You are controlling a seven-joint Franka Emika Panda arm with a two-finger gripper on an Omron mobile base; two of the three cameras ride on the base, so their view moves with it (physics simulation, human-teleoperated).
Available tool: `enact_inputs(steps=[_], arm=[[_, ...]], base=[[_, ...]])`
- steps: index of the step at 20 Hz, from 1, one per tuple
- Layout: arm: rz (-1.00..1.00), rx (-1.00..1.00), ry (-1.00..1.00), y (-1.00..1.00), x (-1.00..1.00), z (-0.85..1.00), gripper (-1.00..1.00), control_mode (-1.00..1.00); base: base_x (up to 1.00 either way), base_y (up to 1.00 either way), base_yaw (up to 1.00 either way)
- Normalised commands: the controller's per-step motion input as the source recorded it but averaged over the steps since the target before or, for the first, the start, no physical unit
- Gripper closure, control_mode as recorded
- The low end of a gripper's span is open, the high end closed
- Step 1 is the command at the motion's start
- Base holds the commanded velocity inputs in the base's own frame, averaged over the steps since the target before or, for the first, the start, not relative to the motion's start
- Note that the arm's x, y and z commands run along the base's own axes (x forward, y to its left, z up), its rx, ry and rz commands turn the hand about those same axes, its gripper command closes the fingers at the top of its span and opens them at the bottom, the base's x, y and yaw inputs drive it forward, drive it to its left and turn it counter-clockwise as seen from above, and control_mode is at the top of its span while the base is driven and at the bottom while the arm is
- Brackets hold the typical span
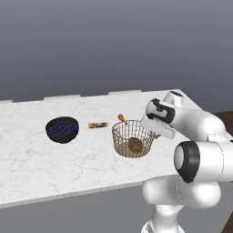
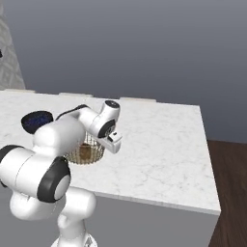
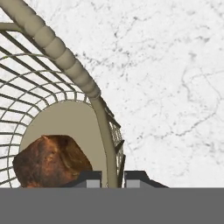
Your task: Open the cabinet, pick up the bread from the cabinet and place it in the basket. Then move the basket to the dining counter.
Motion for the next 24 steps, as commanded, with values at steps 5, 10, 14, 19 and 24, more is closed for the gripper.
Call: enact_inputs(steps=[5, 10, 14, 19, 24], arm=[[0.00, -0.09, -0.11, -0.02, 0.24, -0.47, 1.00, -1.00], [0.00, -0.08, -0.14, -0.02, 0.17, -0.45, 1.00, -1.00], [0.00, 0.00, -0.02, 0.00, 0.00, -0.05, -1.00, -1.00], [0.00, 0.00, 0.02, 0.01, 0.00, 0.04, -1.00, -1.00], [0.00, -0.04, 0.09, 0.01, -0.05, 0.43, -1.00, -1.00]], base=[[0.00, 0.00, 0.00], [0.00, 0.00, 0.00], [0.00, 0.00, 0.00], [0.00, 0.00, 0.00], [0.00, 0.00, 0.00]])
